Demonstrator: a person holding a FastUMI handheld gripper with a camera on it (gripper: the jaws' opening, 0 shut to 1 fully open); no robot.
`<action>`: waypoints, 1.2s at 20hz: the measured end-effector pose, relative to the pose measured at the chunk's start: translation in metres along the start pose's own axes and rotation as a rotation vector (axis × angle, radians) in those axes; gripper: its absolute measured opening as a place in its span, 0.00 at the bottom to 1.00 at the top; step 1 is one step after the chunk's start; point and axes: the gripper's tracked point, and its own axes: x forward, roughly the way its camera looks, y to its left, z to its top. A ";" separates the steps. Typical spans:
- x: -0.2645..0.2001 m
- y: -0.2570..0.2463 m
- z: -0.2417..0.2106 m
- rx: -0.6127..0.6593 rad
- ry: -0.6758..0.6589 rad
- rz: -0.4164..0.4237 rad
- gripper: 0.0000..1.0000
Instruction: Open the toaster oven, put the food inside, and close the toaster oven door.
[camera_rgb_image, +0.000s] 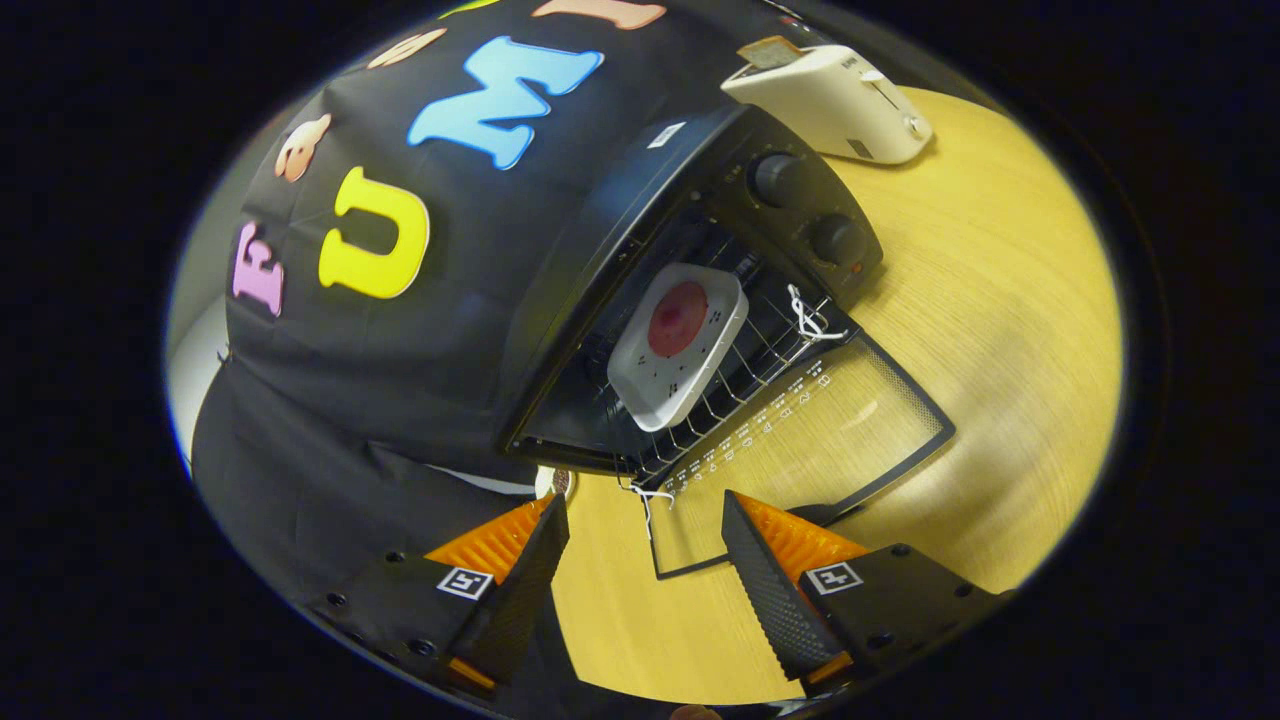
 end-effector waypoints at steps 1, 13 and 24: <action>-0.004 -0.003 -0.001 -0.053 -0.007 -0.015 0.97; -0.025 -0.072 -0.027 -0.545 0.035 -0.300 0.98; -0.007 -0.120 -0.050 -0.746 0.198 -0.523 0.98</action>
